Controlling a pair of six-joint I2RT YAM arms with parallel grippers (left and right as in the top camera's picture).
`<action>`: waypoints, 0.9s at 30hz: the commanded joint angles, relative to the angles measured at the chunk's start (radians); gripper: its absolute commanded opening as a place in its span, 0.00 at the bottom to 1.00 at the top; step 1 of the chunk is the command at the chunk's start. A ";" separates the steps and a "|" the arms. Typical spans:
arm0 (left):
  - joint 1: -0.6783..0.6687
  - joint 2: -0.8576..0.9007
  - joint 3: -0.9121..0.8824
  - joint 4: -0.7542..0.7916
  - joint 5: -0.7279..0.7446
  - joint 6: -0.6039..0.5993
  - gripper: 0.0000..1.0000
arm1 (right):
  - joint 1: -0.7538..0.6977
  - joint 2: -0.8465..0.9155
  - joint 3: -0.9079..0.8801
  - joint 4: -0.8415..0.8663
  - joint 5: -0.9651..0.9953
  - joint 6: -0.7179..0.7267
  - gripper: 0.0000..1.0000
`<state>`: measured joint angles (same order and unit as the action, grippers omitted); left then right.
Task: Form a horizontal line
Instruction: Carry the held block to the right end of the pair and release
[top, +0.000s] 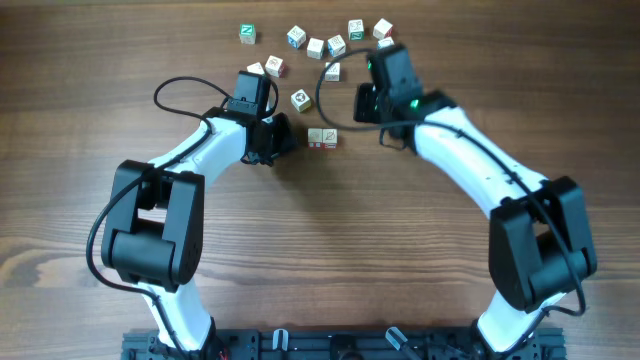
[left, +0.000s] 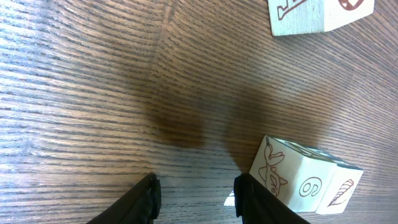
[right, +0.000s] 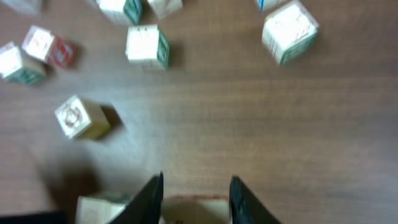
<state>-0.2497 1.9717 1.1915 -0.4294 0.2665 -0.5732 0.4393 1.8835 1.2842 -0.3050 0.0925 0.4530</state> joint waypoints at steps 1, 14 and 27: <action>0.006 0.078 -0.065 -0.015 -0.111 -0.011 0.44 | 0.019 0.007 -0.139 0.144 0.047 0.043 0.05; 0.006 0.078 -0.065 0.056 -0.112 -0.011 0.45 | 0.022 0.042 -0.275 0.398 -0.003 0.065 0.11; 0.006 0.078 -0.065 0.069 -0.112 -0.011 0.45 | 0.027 0.075 -0.275 0.415 -0.072 0.101 0.11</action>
<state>-0.2497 1.9709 1.1782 -0.3489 0.2348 -0.5812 0.4576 1.9347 1.0142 0.1059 0.0772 0.5385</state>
